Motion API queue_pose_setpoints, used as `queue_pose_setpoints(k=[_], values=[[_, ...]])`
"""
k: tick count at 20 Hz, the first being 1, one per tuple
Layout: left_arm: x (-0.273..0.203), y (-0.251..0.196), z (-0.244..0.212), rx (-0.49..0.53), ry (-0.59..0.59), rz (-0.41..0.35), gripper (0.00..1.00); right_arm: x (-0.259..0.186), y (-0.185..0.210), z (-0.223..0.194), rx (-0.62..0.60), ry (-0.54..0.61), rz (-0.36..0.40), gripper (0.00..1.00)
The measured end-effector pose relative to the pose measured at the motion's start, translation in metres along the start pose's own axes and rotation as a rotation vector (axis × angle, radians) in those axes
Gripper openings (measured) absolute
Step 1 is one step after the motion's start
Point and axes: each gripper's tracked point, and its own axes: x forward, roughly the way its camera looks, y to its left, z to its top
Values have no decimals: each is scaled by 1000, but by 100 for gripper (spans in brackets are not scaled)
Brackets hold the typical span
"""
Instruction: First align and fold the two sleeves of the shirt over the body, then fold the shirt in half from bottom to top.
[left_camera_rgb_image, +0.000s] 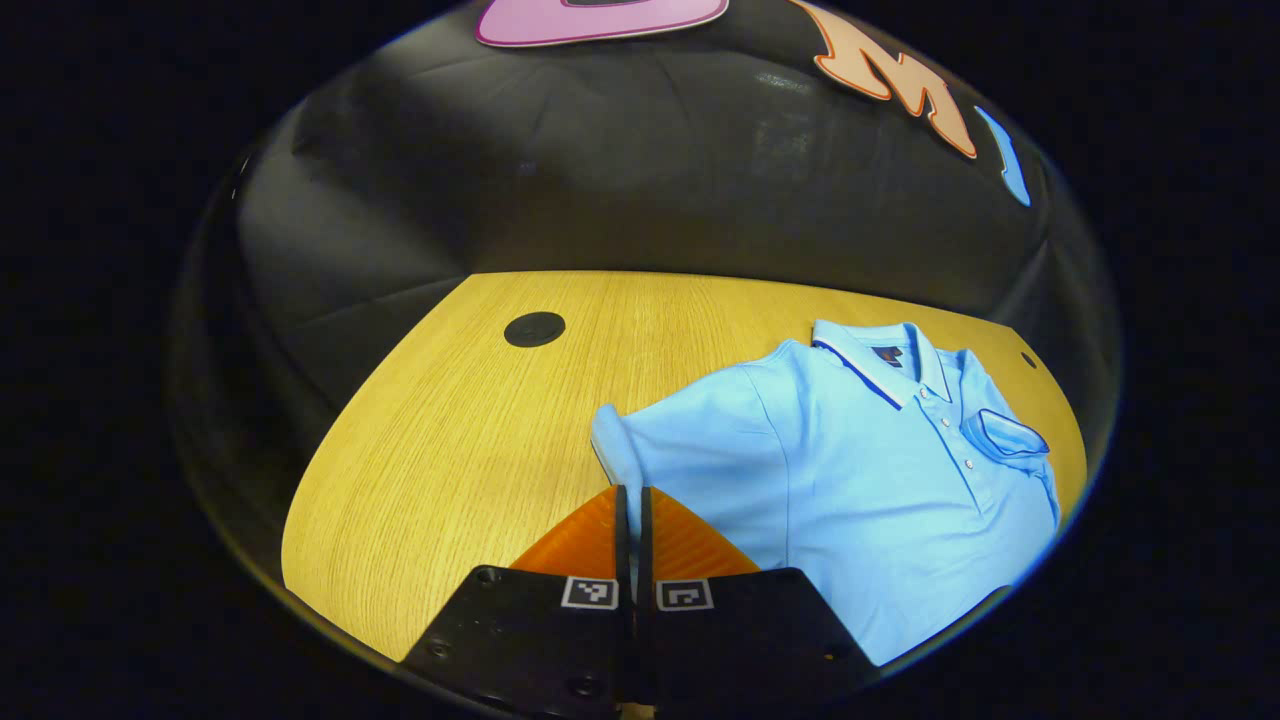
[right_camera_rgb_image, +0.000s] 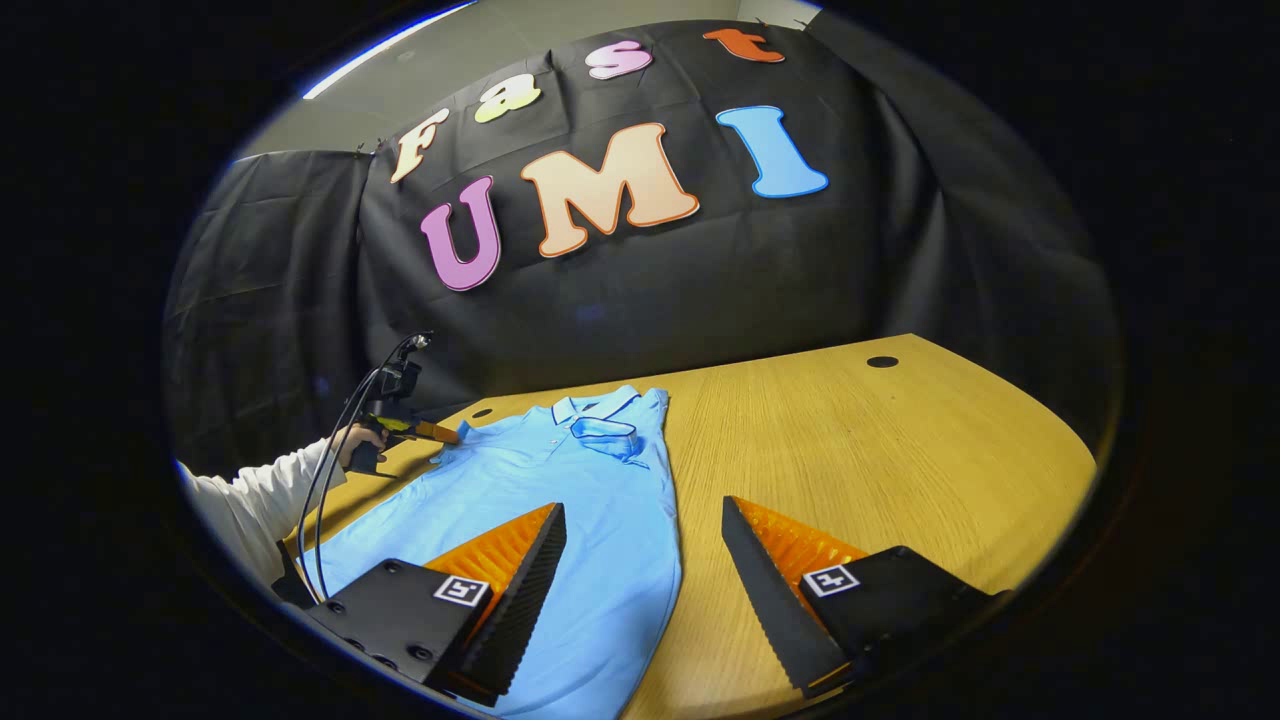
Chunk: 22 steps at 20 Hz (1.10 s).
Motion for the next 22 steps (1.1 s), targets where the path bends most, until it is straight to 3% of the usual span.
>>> queue_pose_setpoints(k=[5,11,15,20,22], values=[[-19,-43,36,17,-67,-55,0,-4,-7,2,8,-1,-12,98],[-32,-146,71,143,-132,-159,0,-6,-6,-3,-20,1,-10,98],[-12,-202,61,188,-97,-199,0,-10,2,-8,-35,13,13,98],[13,-228,46,208,-51,-205,0,-15,7,-10,-28,25,31,98],[9,-236,41,200,-27,-223,7,-17,9,-11,-34,27,34,98]])
